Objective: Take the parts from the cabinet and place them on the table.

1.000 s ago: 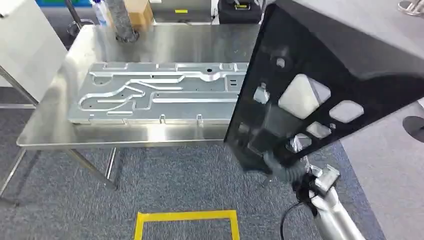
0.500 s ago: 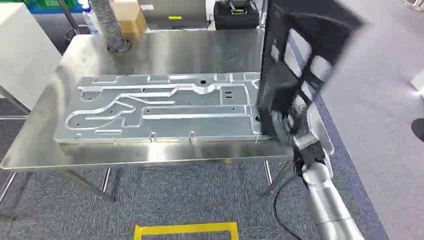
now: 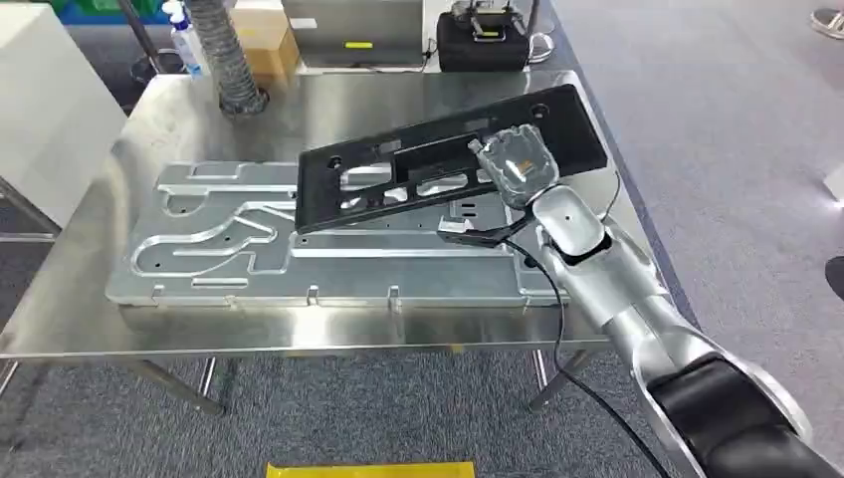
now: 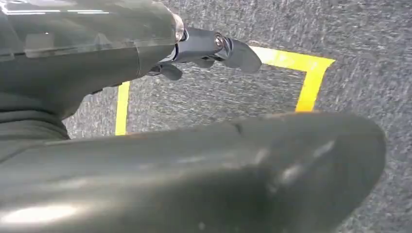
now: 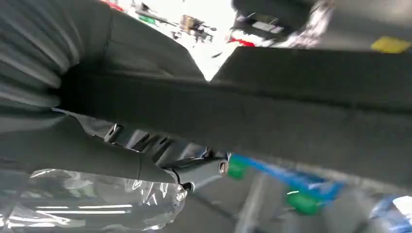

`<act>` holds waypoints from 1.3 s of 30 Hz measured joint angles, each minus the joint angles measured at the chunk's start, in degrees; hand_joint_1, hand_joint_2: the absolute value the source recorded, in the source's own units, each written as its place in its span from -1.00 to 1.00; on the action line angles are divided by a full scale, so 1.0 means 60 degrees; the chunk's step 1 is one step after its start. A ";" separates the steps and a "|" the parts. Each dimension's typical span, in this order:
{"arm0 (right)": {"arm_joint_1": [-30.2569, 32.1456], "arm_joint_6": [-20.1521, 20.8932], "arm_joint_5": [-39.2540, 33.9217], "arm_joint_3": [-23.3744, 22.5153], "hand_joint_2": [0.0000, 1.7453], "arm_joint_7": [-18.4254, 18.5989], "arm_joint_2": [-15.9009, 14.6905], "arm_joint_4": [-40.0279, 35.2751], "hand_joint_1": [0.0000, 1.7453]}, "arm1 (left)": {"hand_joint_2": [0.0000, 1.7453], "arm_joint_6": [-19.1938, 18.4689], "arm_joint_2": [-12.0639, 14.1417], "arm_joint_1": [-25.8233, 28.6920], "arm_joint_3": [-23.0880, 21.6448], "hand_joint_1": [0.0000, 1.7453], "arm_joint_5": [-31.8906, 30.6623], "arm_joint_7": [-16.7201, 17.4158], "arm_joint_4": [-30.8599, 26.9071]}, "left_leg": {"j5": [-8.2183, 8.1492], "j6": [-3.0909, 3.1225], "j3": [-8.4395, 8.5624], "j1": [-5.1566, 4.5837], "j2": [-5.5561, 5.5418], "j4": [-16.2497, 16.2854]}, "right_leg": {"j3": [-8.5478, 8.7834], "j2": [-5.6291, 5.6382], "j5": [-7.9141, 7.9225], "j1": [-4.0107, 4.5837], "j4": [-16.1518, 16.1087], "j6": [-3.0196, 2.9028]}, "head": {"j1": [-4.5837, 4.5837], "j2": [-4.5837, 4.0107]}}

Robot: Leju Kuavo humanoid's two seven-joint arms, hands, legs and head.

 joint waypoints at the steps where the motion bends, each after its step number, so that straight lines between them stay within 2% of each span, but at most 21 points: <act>1: -0.0102 0.0059 -0.0037 0.0314 1.00 0.0015 0.0090 0.0288 1.00 | -1.00 0.0004 -0.0004 -0.0009 0.0000 -1.00 0.0000 -0.0004 0.0000 | -0.0028 0.0008 0.0006 0.0001 -0.0029 0.0011 | -0.0387 0.0000 -0.0314 -0.0035 0.0759 0.0046 | 0.0000 0.0000; 3: -0.0225 0.0500 -0.0372 0.0918 1.00 -0.0150 0.0306 0.0969 1.00 | -1.00 -0.0018 -0.0007 0.0005 0.0000 -1.00 0.0000 -0.0040 0.0000 | -0.0119 0.0005 0.0030 0.0010 -0.0097 0.0048 | -0.1183 -0.0002 -0.0620 -0.0103 0.2049 0.0141 | 0.0000 0.0000; 4: -0.0215 0.0737 -0.0657 0.1052 1.00 -0.0288 0.0397 0.1231 1.00 | -1.00 -0.0048 -0.0007 0.0024 -0.0004 -1.00 -0.0011 -0.0069 0.0000 | -0.0180 -0.0013 0.0049 0.0020 -0.0138 0.0089 | -0.1329 -0.0003 -0.0449 -0.0132 0.2089 0.0171 | 0.0000 0.0000; 5: -0.0200 0.0901 -0.0883 0.1085 1.00 -0.0405 0.0463 0.1391 1.00 | -1.00 -0.0069 -0.0011 0.0043 -0.0004 -1.00 -0.0029 -0.0102 0.0000 | -0.0255 -0.0034 0.0071 0.0031 -0.0184 0.0159 | -0.1254 -0.0009 -0.0052 -0.0155 0.1711 0.0188 | 0.0000 0.0000; 7: -0.0247 0.1176 -0.1357 0.1103 1.00 -0.0626 0.0575 0.1637 1.00 | -1.00 -0.0138 -0.0018 0.0058 -0.0007 -1.00 -0.0062 -0.0182 0.0003 | -0.0430 -0.0088 0.0132 0.0047 -0.0228 0.0325 | -0.0707 -0.0021 0.0994 -0.0162 0.0168 0.0165 | 0.0000 0.0000; 8: -0.0306 0.1324 -0.1611 0.1092 1.00 -0.0721 0.0645 0.1828 1.00 | -1.00 -0.0171 -0.0018 0.0066 -0.0018 -1.00 -0.0088 -0.0222 0.0004 | -0.0514 -0.0139 0.0149 0.0053 -0.0233 0.0366 | -0.0465 -0.0064 0.1124 -0.0140 -0.0399 0.0111 | 0.0000 0.0000; 11: -0.0374 0.1480 -0.2204 0.0994 1.00 -0.0816 0.0849 0.2456 1.00 | -1.00 -0.0208 -0.0018 0.0074 -0.0065 -1.00 -0.0156 -0.0284 0.0004 | -0.0540 -0.0301 0.0123 0.0040 -0.0232 0.0366 | -0.0356 -0.0057 0.0977 -0.0013 -0.0615 -0.0021 | 0.0000 0.0000; 13: -0.0328 0.1443 -0.2343 0.0920 1.00 -0.0754 0.0848 0.2666 1.00 | -1.00 -0.0204 -0.0015 0.0081 -0.0095 -1.00 -0.0193 -0.0295 0.0004 | -0.0582 -0.0386 0.0165 0.0003 -0.0232 0.0347 | -0.0283 -0.0057 0.1010 -0.0084 -0.0738 -0.0116 | 0.0000 0.0000; 14: -0.0293 0.1411 -0.2419 0.0852 1.00 -0.0693 0.0848 0.2745 1.00 | -1.00 -0.0189 -0.0025 0.0080 -0.0109 -1.00 -0.0193 -0.0295 0.0007 | -0.0712 -0.0418 0.0118 0.0029 -0.0090 0.0514 | -0.0190 -0.0128 0.1027 -0.0084 -0.0822 -0.0165 | 0.0000 0.0000; 18: -0.0174 0.1290 -0.2580 0.0695 1.00 -0.0550 0.0630 0.3044 1.00 | -1.00 -0.0153 -0.0033 0.0076 -0.0186 -1.00 -0.0204 -0.0303 0.0007 | -0.1869 -0.0511 -0.1196 0.0042 0.0152 0.3160 | -0.0068 -0.0263 0.0949 -0.0019 -0.0844 -0.0299 | 0.0000 0.0000; 20: -0.0056 0.1261 -0.2598 0.0673 1.00 -0.0510 0.0513 0.3117 1.00 | -1.00 -0.0153 -0.0033 0.0092 -0.0211 -1.00 -0.0230 -0.0357 0.0007 | -0.1547 -0.0531 -0.1239 0.0045 0.0155 0.3073 | -0.0022 -0.0279 0.0908 -0.0014 -0.0836 -0.0276 | 0.0000 0.0000; 21: -0.0036 0.1222 -0.2612 0.0645 -1.00 -0.0485 0.0499 0.3142 -1.00 | 1.00 -0.0146 -0.0033 0.0090 -0.0226 -1.00 -0.0240 -0.0421 0.0007 | -0.1147 -0.0519 -0.0916 0.0049 0.0157 0.2395 | 0.0007 -0.0277 0.0880 -0.0020 -0.0826 -0.0252 | 0.0000 0.0000; 23: -0.0034 0.1184 -0.2660 0.0571 -1.00 -0.0422 0.0499 0.3182 -1.00 | 1.00 -0.0128 -0.0033 0.0066 -0.0248 -1.00 -0.0295 -0.0565 0.0007 | -0.0397 -0.0488 -0.0042 0.0076 0.0129 0.0660 | 0.0076 -0.0271 0.0784 -0.0033 -0.0771 -0.0174 | 0.0000 0.0000; 27: 0.0010 0.1079 -0.2765 0.0472 -1.00 -0.0426 0.0462 0.3248 -1.00 | 1.00 -0.0069 -0.0040 0.0050 -0.0251 -1.00 -0.0291 -0.0601 0.0007 | -0.0503 -0.0235 0.0053 -0.0017 0.0082 0.0432 | 0.0075 -0.0239 0.0742 0.0017 -0.0765 0.0025 | 0.0000 0.0000; 29: 0.0025 0.0985 -0.2827 0.0397 -1.00 -0.0430 0.0462 0.3266 -1.00 | 1.00 0.0003 -0.0058 0.0032 -0.0258 -1.00 -0.0291 -0.0528 0.0007 | -0.0444 -0.0101 0.0139 0.0053 0.0090 0.0326 | 0.0054 -0.0269 0.0621 -0.0013 -0.0653 0.0133 | 0.0000 0.0000; 30: 0.0023 0.0919 -0.2903 0.0331 -1.00 -0.0491 0.0462 0.3273 -1.00 | -1.00 0.0029 -0.0058 0.0017 -0.0259 -1.00 -0.0298 -0.0521 0.0007 | -0.0449 -0.0068 0.0149 0.0055 0.0086 0.0313 | -0.0111 -0.0193 0.0367 -0.0031 -0.0283 0.0159 | 0.0000 0.0000; 32: 0.0060 0.0846 -0.3165 0.0218 -1.00 -0.0723 0.0480 0.3277 -1.00 | -1.00 0.0131 -0.0058 -0.0015 -0.0266 -1.00 -0.0306 -0.0525 0.0007 | -0.0465 -0.0027 0.0152 0.0042 0.0089 0.0315 | -0.0844 -0.0098 -0.0350 -0.0073 0.1253 0.0208 | 0.0000 0.0000; 34: 0.0164 0.0846 -0.3545 0.0035 -1.00 -0.1075 0.0480 0.3284 -1.00 | -1.00 0.0204 -0.0058 -0.0008 -0.0266 -1.00 -0.0306 -0.0525 0.0007 | -0.0474 -0.0014 0.0158 0.0035 0.0077 0.0320 | -0.1516 -0.0096 -0.0682 -0.0096 0.2504 0.0231 | 0.0000 0.0000; 35: 0.0194 0.0849 -0.3629 -0.0025 -1.00 -0.1152 0.0480 0.3284 -1.00 | -1.00 0.0211 -0.0058 0.0001 -0.0266 -1.00 -0.0306 -0.0524 0.0007 | -0.0480 -0.0009 0.0178 0.0035 0.0067 0.0321 | -0.1513 -0.0096 -0.0487 -0.0113 0.2430 0.0232 | 0.0000 0.0000; 38: 0.0221 0.1185 -0.4968 -0.0563 -1.00 -0.2308 0.0480 0.3226 -1.00 | -1.00 0.0215 -0.0084 0.0022 -0.0266 -1.00 -0.0310 -0.0532 0.0007 | -0.0516 -0.0059 0.0256 0.0037 -0.0007 0.0338 | -0.0384 -0.0145 0.0938 -0.0131 -0.0031 0.0144 | 0.0000 0.0000; 39: 0.0242 0.1489 -0.5822 -0.0902 -1.00 -0.3130 0.0480 0.3118 -1.00 | -1.00 0.0208 -0.0091 0.0021 -0.0266 -1.00 -0.0310 -0.0561 0.0007 | -0.0530 -0.0092 0.0220 0.0015 -0.0016 0.0341 | -0.0161 -0.0271 0.0979 -0.0097 -0.0543 0.0091 | 0.0000 0.0000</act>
